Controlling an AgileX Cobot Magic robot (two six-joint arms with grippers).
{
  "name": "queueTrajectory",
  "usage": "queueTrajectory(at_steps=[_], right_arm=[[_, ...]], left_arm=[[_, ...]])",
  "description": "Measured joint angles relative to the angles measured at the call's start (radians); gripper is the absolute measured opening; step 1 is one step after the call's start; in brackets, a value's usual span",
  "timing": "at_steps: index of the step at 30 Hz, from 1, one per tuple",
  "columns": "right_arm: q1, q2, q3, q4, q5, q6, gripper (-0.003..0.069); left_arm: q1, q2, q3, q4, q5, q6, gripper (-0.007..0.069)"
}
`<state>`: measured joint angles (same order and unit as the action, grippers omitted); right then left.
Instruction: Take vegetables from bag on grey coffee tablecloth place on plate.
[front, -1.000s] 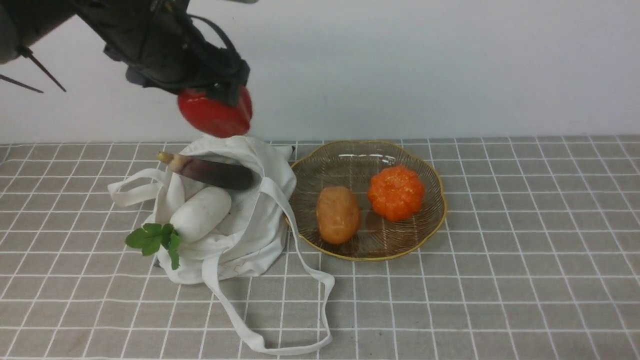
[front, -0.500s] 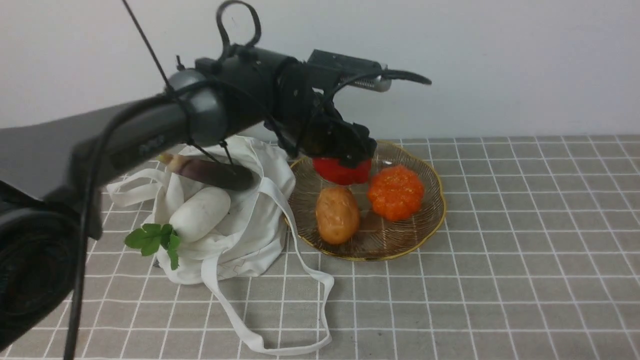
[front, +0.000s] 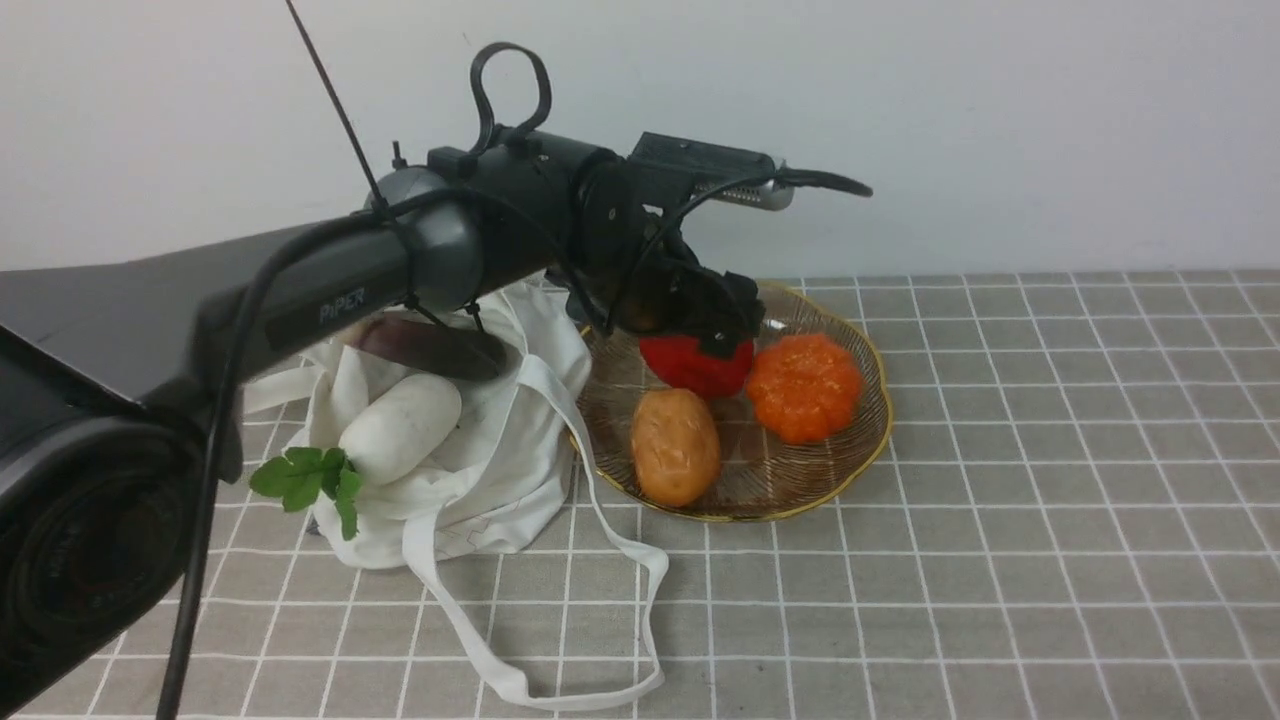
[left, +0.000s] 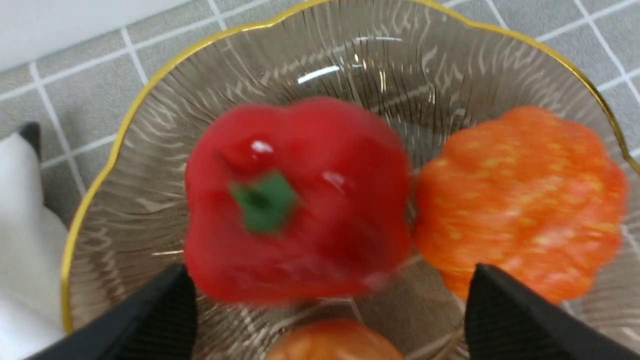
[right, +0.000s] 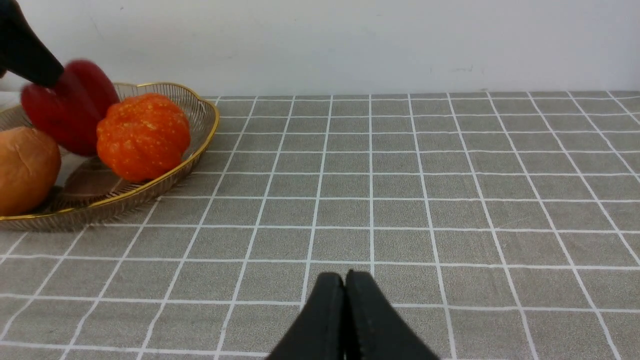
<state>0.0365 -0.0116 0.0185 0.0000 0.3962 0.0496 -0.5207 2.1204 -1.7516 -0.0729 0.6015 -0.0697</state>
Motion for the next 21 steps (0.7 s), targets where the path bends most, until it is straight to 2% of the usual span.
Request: queueTrajectory(at_steps=[5, 7, 10, 14, 16, 17, 18, 21], right_arm=[[0.0, 0.0, 0.0, 0.0, 0.0, 0.0, -0.0015], [0.0, 0.0, 0.0, 0.0, 0.0, 0.0, -0.0015], [0.0, 0.0, 0.0, 0.0, 0.0, 0.0, -0.0015], [0.0, 0.0, 0.0, 0.0, 0.0, 0.0, -0.0015], [0.0, 0.0, 0.0, 0.0, 0.0, 0.0, -0.0015], [0.0, 0.0, 0.0, 0.0, 0.0, 0.0, -0.0015], [0.0, 0.0, 0.0, 0.0, 0.0, 0.0, -0.0015], [0.0, 0.0, 0.0, 0.0, 0.0, 0.0, -0.0015]], left_arm=[[0.0, -0.042, -0.057, -0.001, 0.058, 0.001, 0.0684], [0.0, -0.073, -0.091, -0.001, 0.125, 0.002, 0.0683], [0.0, -0.114, -0.128, -0.001, 0.212, 0.003, 0.0644], [0.0, -0.237, -0.197, -0.001, 0.431, 0.028, 0.0392], [0.0, -0.32, -0.213, -0.001, 0.559, 0.053, 0.0216], [0.0, -0.344, -0.214, -0.001, 0.594, 0.07, 0.0168], [0.0, -0.39, -0.214, -0.001, 0.619, 0.084, 0.0089], [0.0, -0.508, -0.179, 0.0, 0.638, 0.115, 0.0013]])
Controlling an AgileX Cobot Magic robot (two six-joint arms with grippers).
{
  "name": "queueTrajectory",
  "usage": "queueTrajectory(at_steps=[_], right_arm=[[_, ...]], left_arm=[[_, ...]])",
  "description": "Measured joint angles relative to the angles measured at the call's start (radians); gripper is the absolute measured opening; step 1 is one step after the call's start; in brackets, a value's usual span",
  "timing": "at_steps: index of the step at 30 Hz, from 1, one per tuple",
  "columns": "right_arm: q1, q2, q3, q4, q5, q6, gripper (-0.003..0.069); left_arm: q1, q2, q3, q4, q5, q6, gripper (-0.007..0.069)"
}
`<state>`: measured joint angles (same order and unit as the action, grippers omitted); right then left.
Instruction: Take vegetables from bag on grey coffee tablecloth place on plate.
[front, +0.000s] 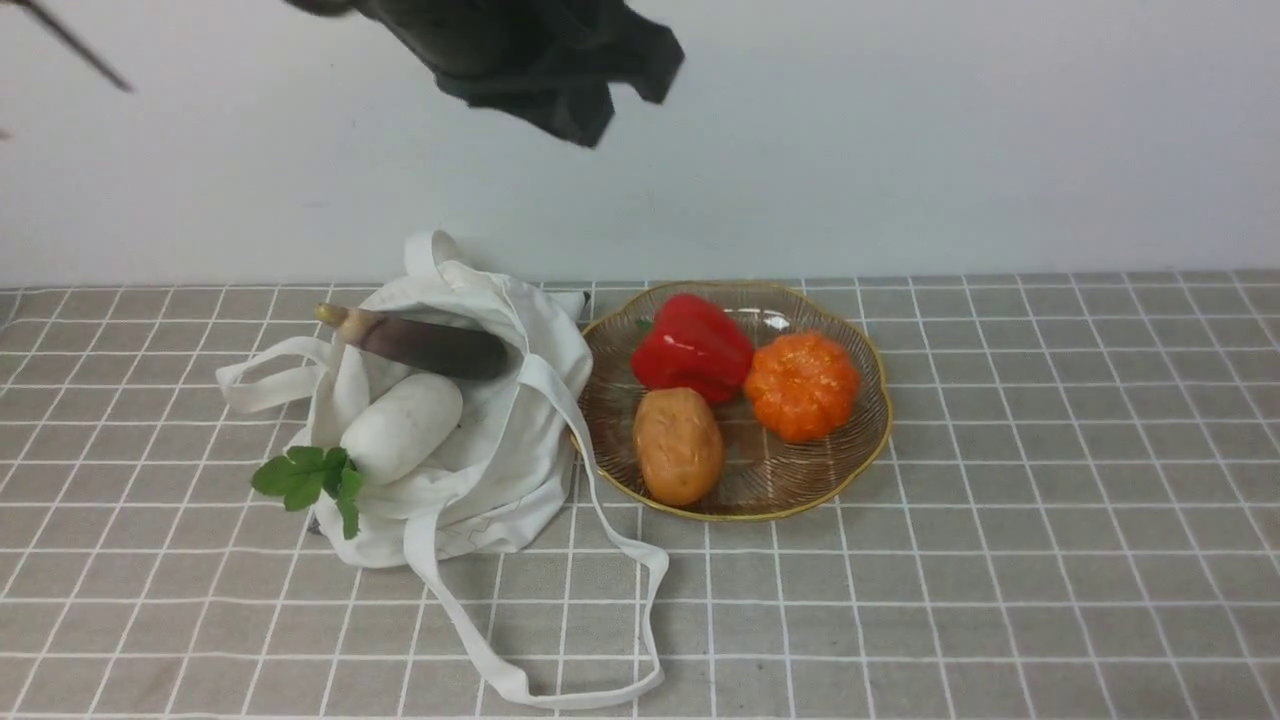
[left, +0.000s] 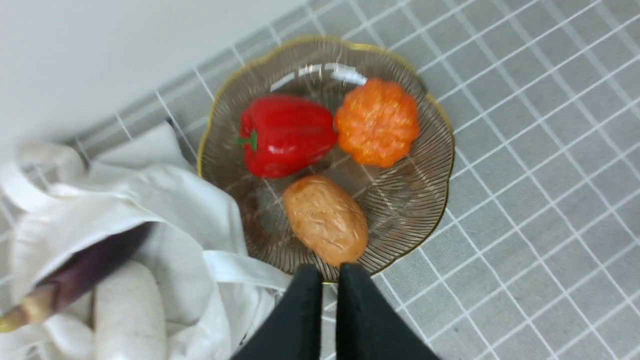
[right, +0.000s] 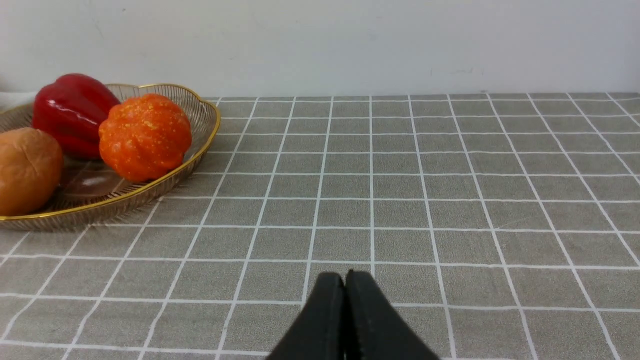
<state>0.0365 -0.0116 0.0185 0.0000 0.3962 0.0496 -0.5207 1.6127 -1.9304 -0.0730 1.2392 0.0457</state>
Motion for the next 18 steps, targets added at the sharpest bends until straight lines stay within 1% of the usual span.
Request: queueTrajectory(at_steps=[3, 6, 7, 9, 10, 12, 13, 14, 15, 16, 18], right_arm=[[0.0, 0.0, 0.0, 0.0, 0.0, 0.0, -0.0015], [0.0, 0.0, 0.0, 0.0, 0.0, 0.0, -0.0015], [0.0, 0.0, 0.0, 0.0, 0.0, 0.0, -0.0015], [0.0, 0.0, 0.0, 0.0, 0.0, 0.0, -0.0015], [0.0, 0.0, 0.0, 0.0, 0.0, 0.0, -0.0015], [0.0, 0.0, 0.0, 0.0, 0.0, 0.0, -0.0015], [0.0, 0.0, 0.0, 0.0, 0.0, 0.0, -0.0015], [0.0, 0.0, 0.0, 0.0, 0.0, 0.0, -0.0015], [0.0, 0.0, 0.0, 0.0, 0.0, 0.0, -0.0015], [0.0, 0.0, 0.0, 0.0, 0.0, 0.0, -0.0015], [0.0, 0.0, 0.0, 0.0, 0.0, 0.0, -0.0015]], left_arm=[[0.0, -0.123, 0.107, 0.0, 0.009, 0.006, -0.0005], [0.0, -0.274, 0.274, 0.001, 0.014, 0.007, -0.0005], [0.0, -0.294, 0.3, 0.001, 0.014, 0.007, -0.0005], [0.0, -0.425, 0.493, -0.008, 0.008, 0.013, -0.0005], [0.0, -0.474, 0.542, -0.016, -0.007, 0.014, -0.0005], [0.0, -0.619, 0.749, -0.035, -0.09, 0.015, -0.0005], [0.0, -0.634, 0.749, -0.037, -0.1, 0.015, -0.0005], [0.0, -0.748, 0.893, -0.05, -0.19, 0.011, -0.0005], [0.0, -0.763, 0.91, -0.05, -0.19, 0.01, -0.0005], [0.0, -0.88, 1.053, -0.053, -0.292, 0.0, -0.0005], [0.0, -0.955, 1.153, -0.054, -0.366, -0.008, -0.0005]])
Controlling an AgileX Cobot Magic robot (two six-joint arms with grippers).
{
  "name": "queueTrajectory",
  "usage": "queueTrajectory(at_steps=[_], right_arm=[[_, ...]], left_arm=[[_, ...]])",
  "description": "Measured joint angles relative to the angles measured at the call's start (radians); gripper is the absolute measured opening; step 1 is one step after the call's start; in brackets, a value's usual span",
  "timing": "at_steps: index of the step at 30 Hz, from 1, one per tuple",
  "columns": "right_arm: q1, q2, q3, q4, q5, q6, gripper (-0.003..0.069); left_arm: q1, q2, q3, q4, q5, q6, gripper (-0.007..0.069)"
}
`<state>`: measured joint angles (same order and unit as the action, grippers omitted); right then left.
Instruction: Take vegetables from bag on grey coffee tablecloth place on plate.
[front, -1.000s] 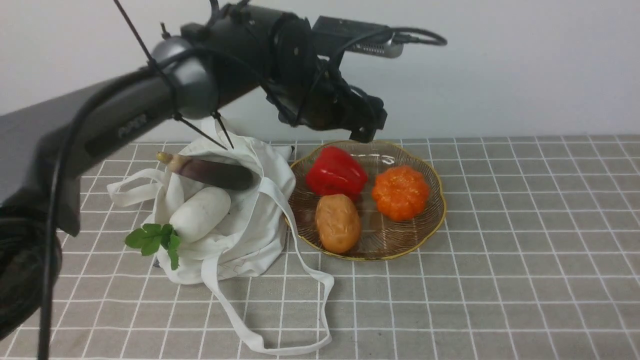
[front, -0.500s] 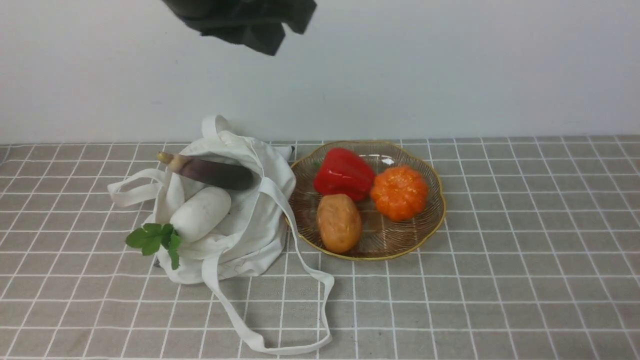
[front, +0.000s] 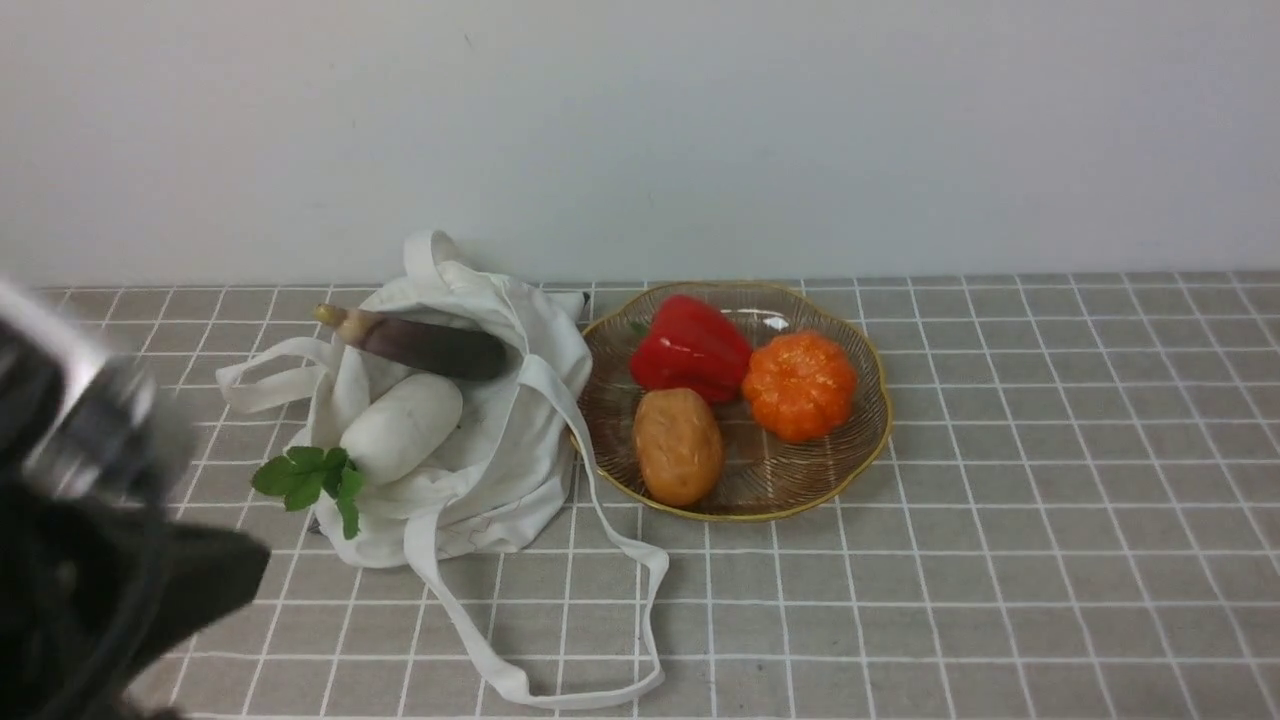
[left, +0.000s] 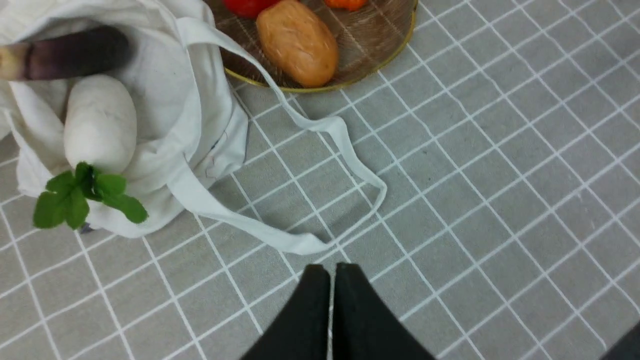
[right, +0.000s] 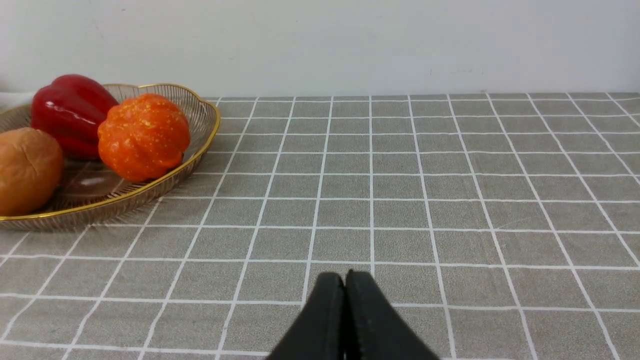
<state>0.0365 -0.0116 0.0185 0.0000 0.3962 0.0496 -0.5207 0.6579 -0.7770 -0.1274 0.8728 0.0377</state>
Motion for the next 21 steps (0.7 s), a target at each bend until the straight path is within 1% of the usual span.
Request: queueTrajectory(at_steps=[1, 2, 3, 5, 7, 9, 12, 21], right_arm=[[0.0, 0.0, 0.0, 0.0, 0.0, 0.0, -0.0015], [0.0, 0.0, 0.0, 0.0, 0.0, 0.0, -0.0015], [0.0, 0.0, 0.0, 0.0, 0.0, 0.0, -0.0015], [0.0, 0.0, 0.0, 0.0, 0.0, 0.0, -0.0015], [0.0, 0.0, 0.0, 0.0, 0.0, 0.0, -0.0015], [0.0, 0.0, 0.0, 0.0, 0.0, 0.0, -0.0015], [0.0, 0.0, 0.0, 0.0, 0.0, 0.0, -0.0015], [0.0, 0.0, 0.0, 0.0, 0.0, 0.0, -0.0015]], left_arm=[[0.0, -0.134, 0.119, 0.0, -0.095, -0.004, -0.0005], [0.0, -0.193, 0.171, 0.0, -0.151, -0.006, -0.0005], [0.0, -0.222, 0.196, 0.0, -0.162, -0.007, -0.0005], [0.0, -0.403, 0.324, 0.0, -0.3, -0.012, -0.0005], [0.0, -0.52, 0.389, 0.0, -0.359, -0.016, -0.0005], [0.0, -0.607, 0.435, 0.0, -0.395, -0.022, -0.0005], [0.0, -0.667, 0.489, 0.0, -0.435, -0.024, -0.0005], [0.0, -0.671, 0.543, 0.0, -0.439, -0.024, -0.0005]])
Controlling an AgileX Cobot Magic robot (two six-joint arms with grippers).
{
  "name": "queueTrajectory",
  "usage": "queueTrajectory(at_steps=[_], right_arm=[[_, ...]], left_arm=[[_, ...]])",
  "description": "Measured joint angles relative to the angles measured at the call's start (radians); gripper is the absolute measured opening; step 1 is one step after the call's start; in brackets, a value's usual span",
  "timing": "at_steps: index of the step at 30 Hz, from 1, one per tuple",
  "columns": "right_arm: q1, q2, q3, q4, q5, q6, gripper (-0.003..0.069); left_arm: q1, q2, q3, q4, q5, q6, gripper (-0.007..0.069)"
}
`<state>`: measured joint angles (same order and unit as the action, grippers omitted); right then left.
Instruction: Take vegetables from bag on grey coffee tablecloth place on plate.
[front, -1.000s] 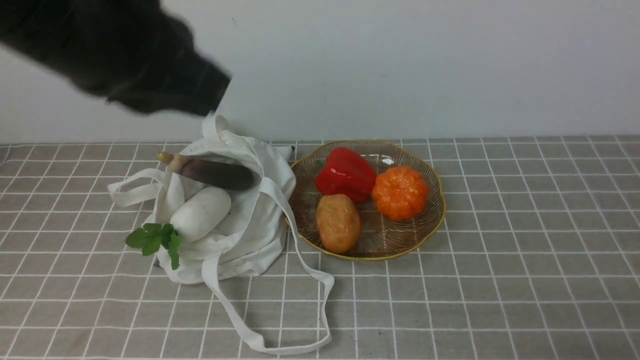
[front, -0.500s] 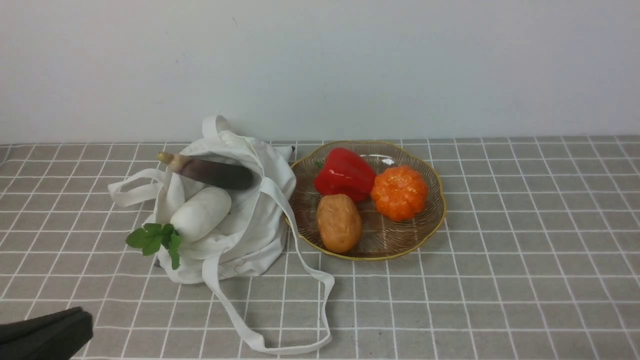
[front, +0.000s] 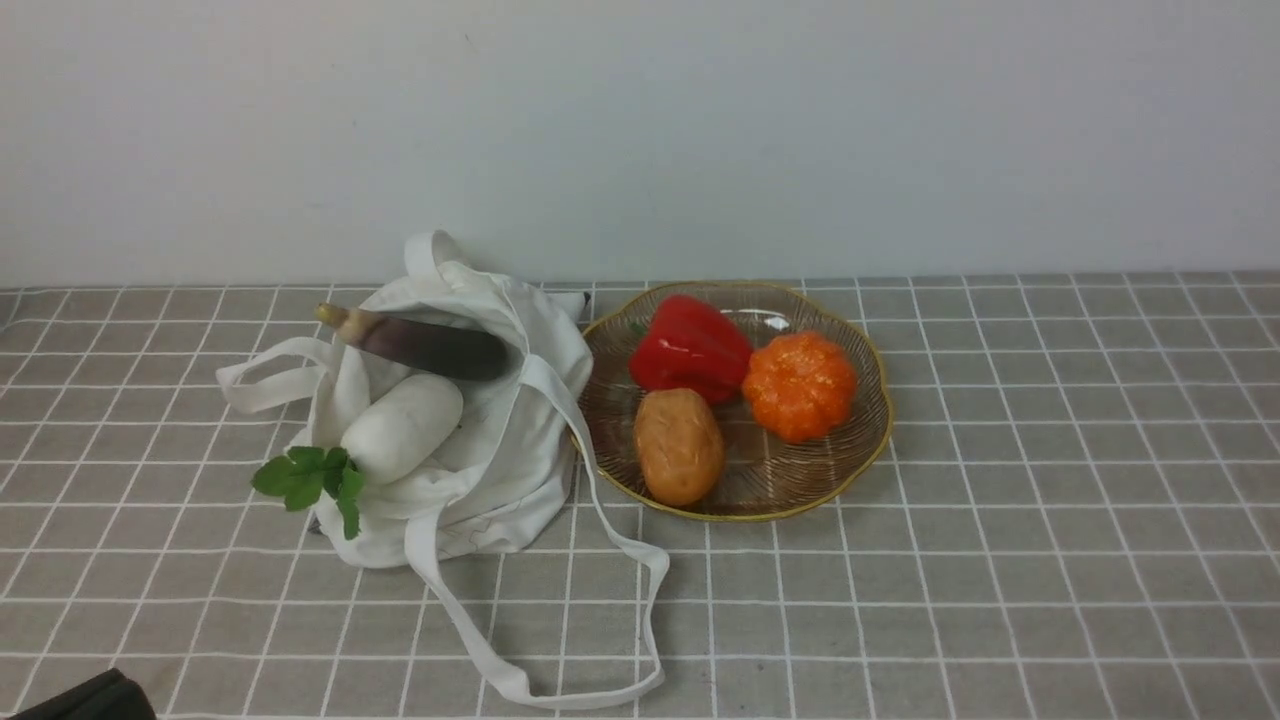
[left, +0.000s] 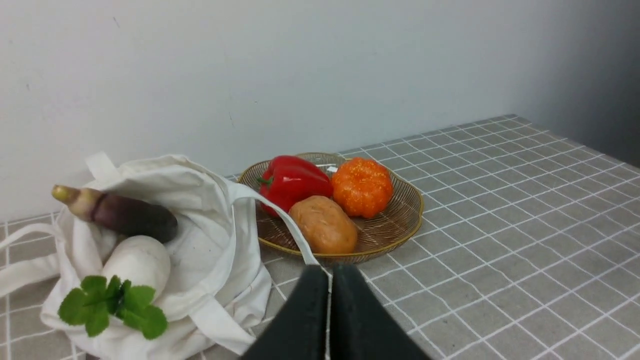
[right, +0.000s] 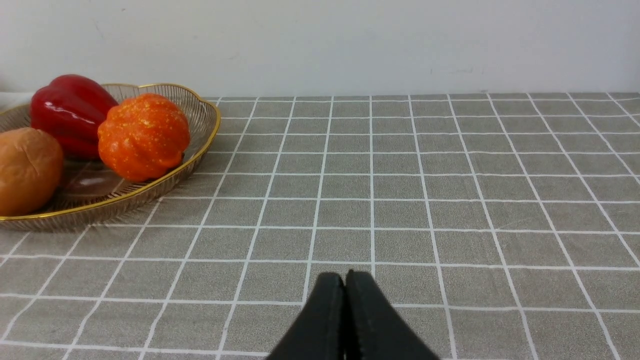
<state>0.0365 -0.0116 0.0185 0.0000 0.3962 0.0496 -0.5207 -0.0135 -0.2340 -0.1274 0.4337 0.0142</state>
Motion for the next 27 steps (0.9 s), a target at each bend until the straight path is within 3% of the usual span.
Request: queueTrajectory(at_steps=[9, 16, 27], right_arm=[[0.0, 0.0, 0.0, 0.0, 0.0, 0.0, -0.0015], [0.0, 0.0, 0.0, 0.0, 0.0, 0.0, -0.0015], [0.0, 0.0, 0.0, 0.0, 0.0, 0.0, -0.0015]], left_arm=[[0.0, 0.0, 0.005, 0.009, 0.042, 0.0, -0.0005], [0.02, 0.0, 0.069, 0.09, 0.051, -0.002, -0.0005], [0.383, 0.0, 0.225, 0.106, -0.023, -0.001, -0.0005]])
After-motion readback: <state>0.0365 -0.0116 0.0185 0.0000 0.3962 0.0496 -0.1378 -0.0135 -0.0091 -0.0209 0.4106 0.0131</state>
